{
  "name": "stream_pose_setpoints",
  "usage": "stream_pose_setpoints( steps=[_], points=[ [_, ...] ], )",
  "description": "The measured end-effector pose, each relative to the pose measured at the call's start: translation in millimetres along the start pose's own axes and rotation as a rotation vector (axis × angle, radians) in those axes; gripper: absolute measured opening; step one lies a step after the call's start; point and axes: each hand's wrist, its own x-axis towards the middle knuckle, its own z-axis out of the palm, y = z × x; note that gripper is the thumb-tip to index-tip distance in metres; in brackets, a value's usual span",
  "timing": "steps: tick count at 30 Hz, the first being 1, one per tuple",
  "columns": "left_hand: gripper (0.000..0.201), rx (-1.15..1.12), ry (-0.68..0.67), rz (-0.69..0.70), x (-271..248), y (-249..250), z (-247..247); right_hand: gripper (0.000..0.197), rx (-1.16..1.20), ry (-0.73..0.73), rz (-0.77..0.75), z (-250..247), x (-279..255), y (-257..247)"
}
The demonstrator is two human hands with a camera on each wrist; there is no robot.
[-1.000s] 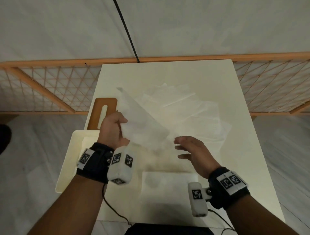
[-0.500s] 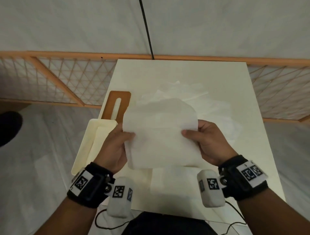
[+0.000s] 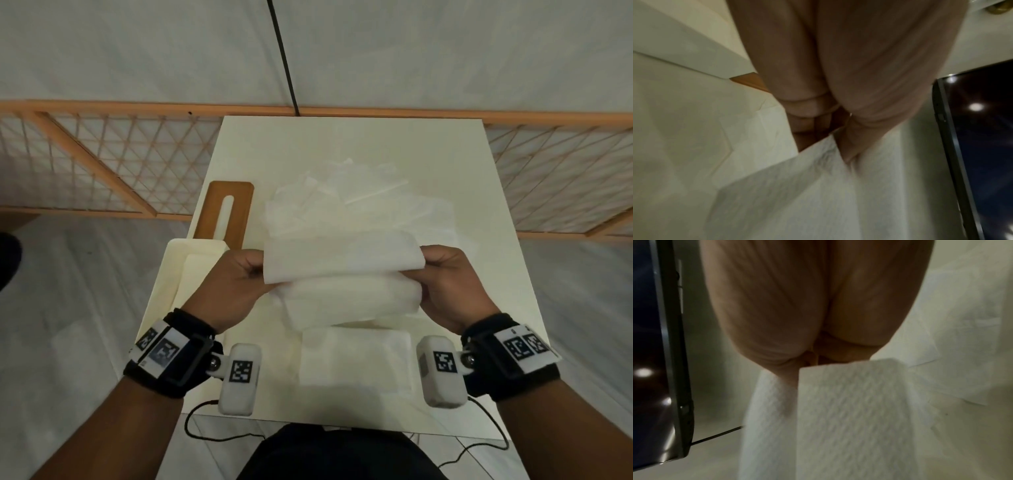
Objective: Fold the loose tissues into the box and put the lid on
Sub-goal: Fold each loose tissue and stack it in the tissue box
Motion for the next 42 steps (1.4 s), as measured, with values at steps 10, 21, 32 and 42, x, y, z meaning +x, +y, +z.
stream_pose_setpoints(
  steps=[10,21,32,42],
  points=[
    [0.03,-0.221,0.087,-0.126,-7,-8,13,0.021,0.079,-0.036,0.177,-22,-3,22],
    [0.028,0.268,0.001,-0.403,-23,-114,52,0.026,-0.68,-0.018,0.361,-45,-28,94],
    [0.019,0.645,0.005,-0.344,-17,-147,67,0.039,-1.11,-0.111,0.243,-46,-27,122],
    [0.045,0.559,0.407,-0.463,94,-111,33,0.021,-1.085,-0.033,0.167,-46,-21,84]
  ],
)
